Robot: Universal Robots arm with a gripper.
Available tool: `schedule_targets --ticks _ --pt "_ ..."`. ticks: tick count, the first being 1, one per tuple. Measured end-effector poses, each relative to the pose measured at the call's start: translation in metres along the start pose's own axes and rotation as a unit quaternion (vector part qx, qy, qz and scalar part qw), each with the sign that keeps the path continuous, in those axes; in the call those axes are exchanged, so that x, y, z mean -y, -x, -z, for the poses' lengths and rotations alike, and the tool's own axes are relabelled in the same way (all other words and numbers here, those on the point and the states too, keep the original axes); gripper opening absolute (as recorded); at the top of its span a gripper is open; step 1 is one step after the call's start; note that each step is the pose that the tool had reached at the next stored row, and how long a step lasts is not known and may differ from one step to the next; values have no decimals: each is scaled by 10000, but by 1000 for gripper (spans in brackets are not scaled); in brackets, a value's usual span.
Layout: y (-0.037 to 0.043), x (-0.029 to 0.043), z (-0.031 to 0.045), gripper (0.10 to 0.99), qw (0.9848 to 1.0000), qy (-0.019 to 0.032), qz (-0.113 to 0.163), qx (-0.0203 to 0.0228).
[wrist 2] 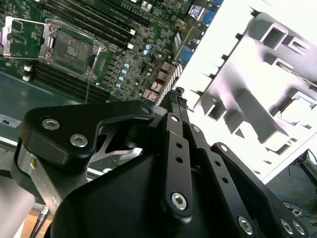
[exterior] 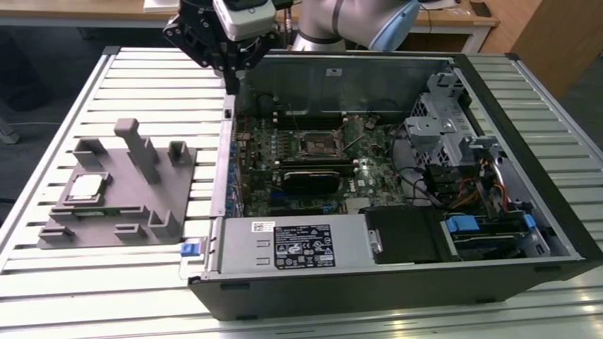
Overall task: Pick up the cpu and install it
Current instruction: 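Reach for the cpu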
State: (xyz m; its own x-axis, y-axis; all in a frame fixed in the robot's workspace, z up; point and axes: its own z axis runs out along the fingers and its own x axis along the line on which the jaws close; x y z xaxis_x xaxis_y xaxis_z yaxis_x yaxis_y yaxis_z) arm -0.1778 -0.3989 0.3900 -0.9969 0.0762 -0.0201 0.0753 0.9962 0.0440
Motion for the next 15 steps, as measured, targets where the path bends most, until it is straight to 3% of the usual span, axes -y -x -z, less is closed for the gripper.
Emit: schedule_targets --ticks 15 --pt "-101 8 -3 122 10000 0 0 0"
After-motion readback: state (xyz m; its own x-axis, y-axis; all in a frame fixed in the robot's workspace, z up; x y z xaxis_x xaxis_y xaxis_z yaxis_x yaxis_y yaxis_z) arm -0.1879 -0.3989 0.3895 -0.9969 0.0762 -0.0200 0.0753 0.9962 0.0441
